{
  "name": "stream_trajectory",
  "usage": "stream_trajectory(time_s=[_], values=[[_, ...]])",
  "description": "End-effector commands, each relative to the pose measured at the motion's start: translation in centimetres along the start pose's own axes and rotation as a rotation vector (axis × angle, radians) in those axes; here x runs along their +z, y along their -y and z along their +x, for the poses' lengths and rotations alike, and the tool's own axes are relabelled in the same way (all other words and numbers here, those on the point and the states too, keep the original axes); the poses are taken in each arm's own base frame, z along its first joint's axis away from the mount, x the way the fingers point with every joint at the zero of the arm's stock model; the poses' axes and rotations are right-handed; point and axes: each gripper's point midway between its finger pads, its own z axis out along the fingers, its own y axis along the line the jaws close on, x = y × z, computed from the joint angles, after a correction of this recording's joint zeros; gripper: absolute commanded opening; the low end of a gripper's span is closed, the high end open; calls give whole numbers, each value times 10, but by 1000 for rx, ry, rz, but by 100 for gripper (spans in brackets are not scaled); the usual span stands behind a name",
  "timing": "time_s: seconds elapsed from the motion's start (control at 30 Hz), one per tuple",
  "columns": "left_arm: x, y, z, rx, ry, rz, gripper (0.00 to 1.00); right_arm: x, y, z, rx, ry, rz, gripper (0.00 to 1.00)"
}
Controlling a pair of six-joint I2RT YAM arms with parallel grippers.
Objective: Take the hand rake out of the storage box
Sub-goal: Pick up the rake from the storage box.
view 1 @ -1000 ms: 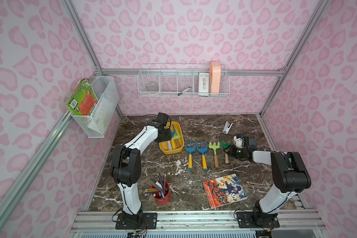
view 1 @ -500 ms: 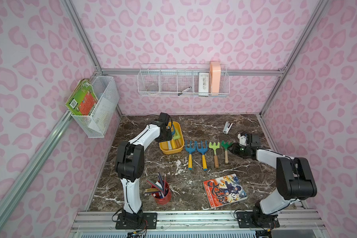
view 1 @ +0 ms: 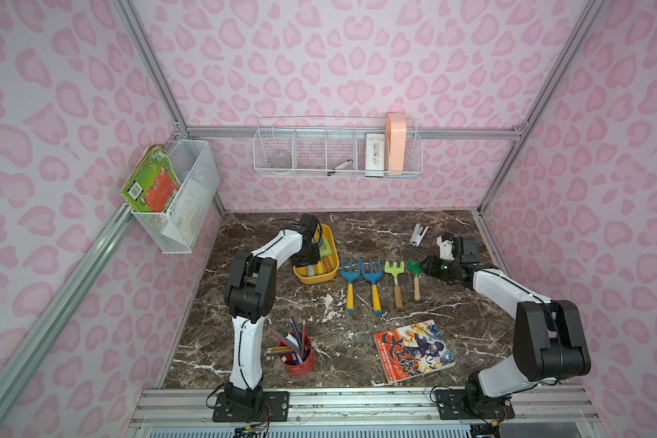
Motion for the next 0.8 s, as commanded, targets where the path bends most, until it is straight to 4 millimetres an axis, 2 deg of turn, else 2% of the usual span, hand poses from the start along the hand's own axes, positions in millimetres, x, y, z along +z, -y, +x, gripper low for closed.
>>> stream_trajectory(time_s=[0.0,0.17,0.27,0.37,0.47,0.57,0.7,0.77], values=[[7,-4,6,-7,-18,-12,31,0,-4,-4,-18,8,6,43],[-2,-4,1,-5,10,0,21,-1,-12,-5,-44,5,17,43],[-21,0,-8,-1,53,23,20,-2,-21,-7,-65,7,13,44],[-44,6,-14,13,90,60,19,-5,-41,-11,-103,17,-9,45],[-67,15,-16,33,119,112,19,-6,-75,-16,-143,39,-65,45],[-90,35,-12,61,133,200,19,-8,-120,-22,-169,82,-169,46],[-120,74,5,112,151,358,19,-16,-190,-29,-171,164,-357,47],[-130,93,15,146,155,403,19,-19,-215,-33,-155,204,-430,49]])
